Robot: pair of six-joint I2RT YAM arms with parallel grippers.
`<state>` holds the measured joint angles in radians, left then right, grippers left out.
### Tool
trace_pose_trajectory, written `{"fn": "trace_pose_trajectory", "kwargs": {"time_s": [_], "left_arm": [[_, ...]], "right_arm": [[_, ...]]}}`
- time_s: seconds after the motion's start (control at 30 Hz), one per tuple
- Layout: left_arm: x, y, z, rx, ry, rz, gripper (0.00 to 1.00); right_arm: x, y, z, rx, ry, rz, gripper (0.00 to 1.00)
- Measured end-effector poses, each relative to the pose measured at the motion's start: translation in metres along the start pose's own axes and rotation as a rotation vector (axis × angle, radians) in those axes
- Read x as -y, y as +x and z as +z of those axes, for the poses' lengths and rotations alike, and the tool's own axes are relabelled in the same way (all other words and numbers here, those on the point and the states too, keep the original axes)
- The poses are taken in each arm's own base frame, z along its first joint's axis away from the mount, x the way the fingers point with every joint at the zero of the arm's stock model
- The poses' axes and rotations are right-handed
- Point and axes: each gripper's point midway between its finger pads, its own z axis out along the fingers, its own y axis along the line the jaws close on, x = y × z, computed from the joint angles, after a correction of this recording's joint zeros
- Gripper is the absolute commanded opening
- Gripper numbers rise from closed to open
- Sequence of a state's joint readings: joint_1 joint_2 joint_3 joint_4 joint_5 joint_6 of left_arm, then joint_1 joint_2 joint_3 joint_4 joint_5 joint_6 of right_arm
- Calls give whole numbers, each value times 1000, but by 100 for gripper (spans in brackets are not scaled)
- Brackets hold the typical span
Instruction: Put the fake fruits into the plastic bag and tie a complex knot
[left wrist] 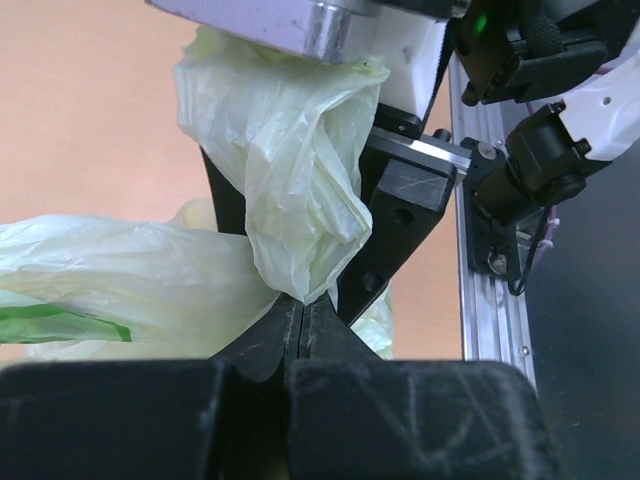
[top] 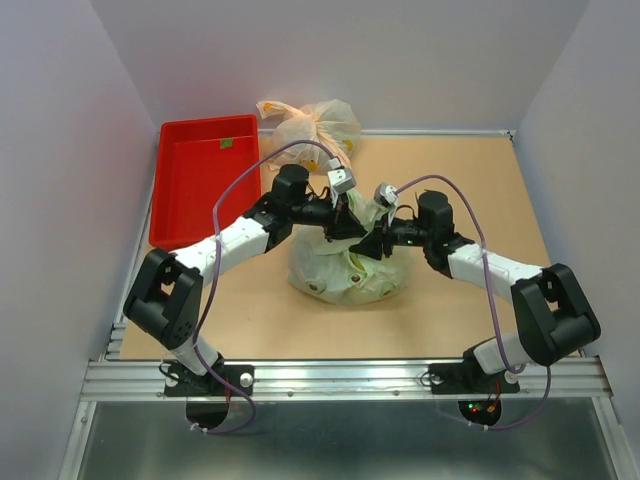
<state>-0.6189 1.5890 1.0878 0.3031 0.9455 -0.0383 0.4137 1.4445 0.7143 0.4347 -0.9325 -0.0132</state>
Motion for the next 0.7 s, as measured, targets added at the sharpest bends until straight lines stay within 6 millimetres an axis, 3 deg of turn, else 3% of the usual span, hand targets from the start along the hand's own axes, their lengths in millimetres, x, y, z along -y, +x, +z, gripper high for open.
{"fn": "trace_pose_trajectory", "kwargs": {"time_s": [0.07,0.13,0.23,0.27,0.3,0.4,0.53,0.63,0.7], "left_arm": [[-3,2,0,-4,-14,0,0],[-5,5,1,-16,-28,3,1],[-10,13,3,-43,-39,19,11],[-11,14,3,-49,-36,24,17],[-14,13,2,-51,-42,38,30],[-15,10,0,-58,-47,64,47],[-15,6,-9,-64,-52,69,61],[-13,-4,-25,-51,-58,60,64],[-18,-23,-43,-18,-87,74,65]], "right_arm": [[-1,0,0,0,-3,3,46],[-1,0,0,1,-4,7,33],[-2,0,0,0,-10,5,9],[-2,1,0,-4,-11,5,5],[-2,5,-1,-16,-8,23,0],[-1,5,-2,-12,-10,14,0],[-1,2,-1,-2,-17,-16,1],[-2,1,0,0,-23,-32,0],[-3,0,0,3,-29,-43,0]]}}
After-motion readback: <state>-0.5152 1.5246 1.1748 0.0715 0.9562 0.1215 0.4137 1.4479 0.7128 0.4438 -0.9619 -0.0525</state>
